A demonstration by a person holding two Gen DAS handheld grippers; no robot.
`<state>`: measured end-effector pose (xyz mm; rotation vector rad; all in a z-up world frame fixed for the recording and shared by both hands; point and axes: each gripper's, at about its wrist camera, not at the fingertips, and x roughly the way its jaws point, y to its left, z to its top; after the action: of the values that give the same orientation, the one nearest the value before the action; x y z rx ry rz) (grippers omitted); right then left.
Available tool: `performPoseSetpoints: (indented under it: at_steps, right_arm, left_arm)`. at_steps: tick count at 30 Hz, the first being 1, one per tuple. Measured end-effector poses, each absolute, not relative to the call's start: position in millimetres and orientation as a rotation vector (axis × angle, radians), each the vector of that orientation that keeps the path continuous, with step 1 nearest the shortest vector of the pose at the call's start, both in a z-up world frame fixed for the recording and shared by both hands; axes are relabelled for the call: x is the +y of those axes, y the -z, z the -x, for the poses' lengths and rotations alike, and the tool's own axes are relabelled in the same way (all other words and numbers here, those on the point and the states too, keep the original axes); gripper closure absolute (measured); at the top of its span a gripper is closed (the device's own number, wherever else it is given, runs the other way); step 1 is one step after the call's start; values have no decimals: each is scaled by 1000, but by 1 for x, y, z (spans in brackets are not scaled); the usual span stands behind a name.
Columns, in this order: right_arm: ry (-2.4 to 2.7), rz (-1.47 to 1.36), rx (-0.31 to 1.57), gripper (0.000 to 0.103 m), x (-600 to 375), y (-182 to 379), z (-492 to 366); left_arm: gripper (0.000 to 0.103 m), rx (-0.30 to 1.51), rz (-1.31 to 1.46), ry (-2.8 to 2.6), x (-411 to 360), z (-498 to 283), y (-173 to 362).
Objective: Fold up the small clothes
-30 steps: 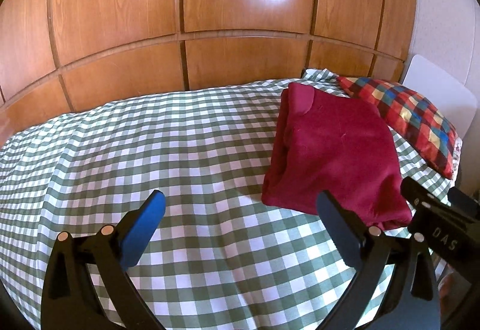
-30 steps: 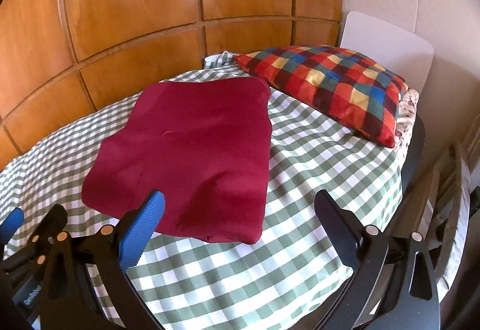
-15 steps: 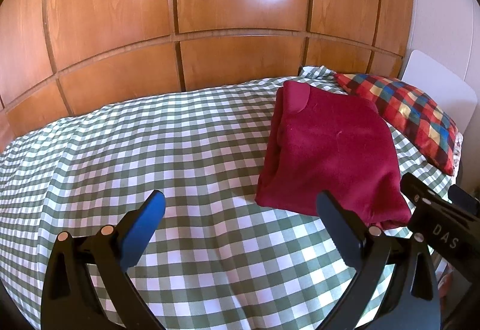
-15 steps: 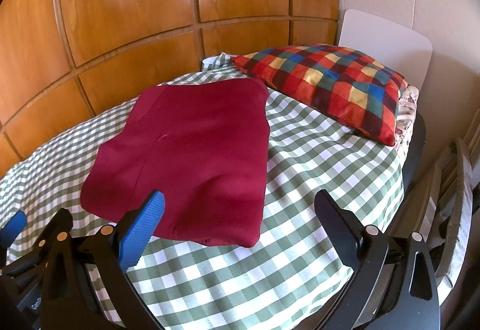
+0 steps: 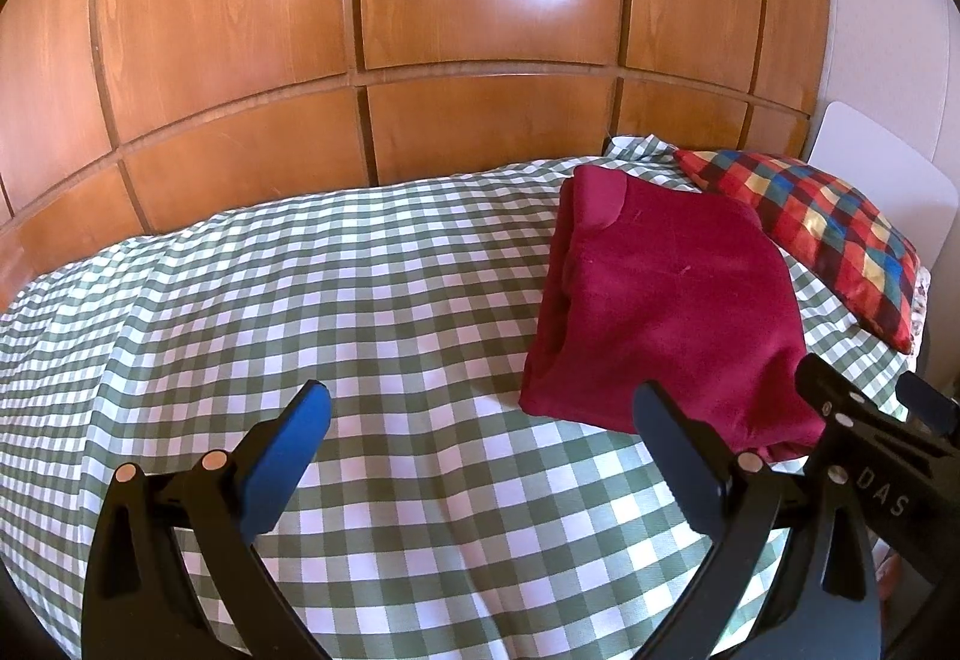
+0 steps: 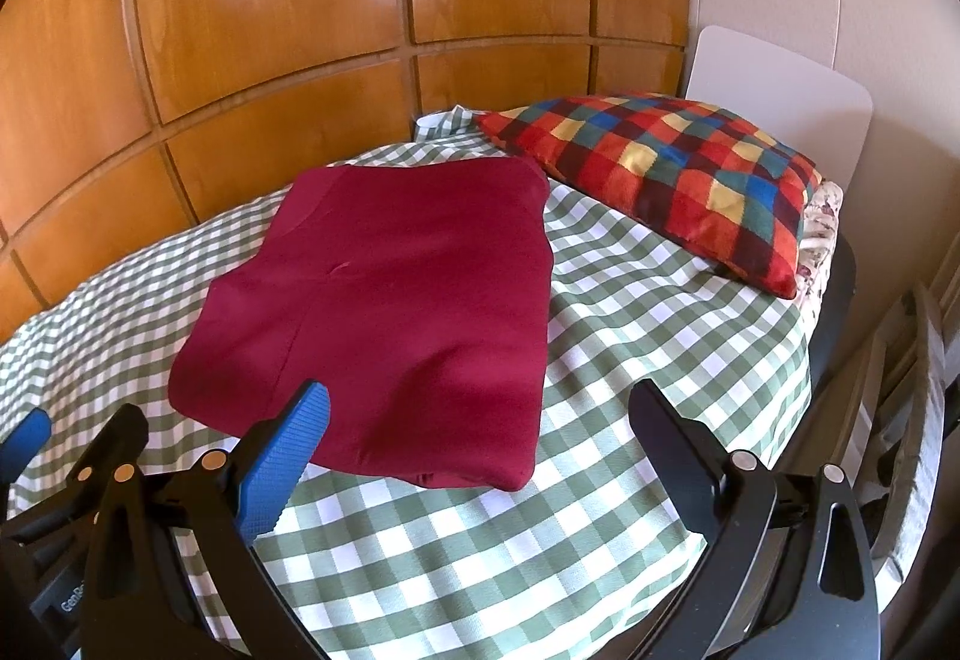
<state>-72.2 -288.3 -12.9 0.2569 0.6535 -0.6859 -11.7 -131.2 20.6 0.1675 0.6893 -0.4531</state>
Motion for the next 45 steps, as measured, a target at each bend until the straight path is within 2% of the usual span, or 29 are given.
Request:
performPoseSetpoints:
  at_steps: [45]
  right_arm:
    - [698,-267,656,4,-289,15,73]
  left_arm:
    - [3,650,-160,441,-133,18,-27]
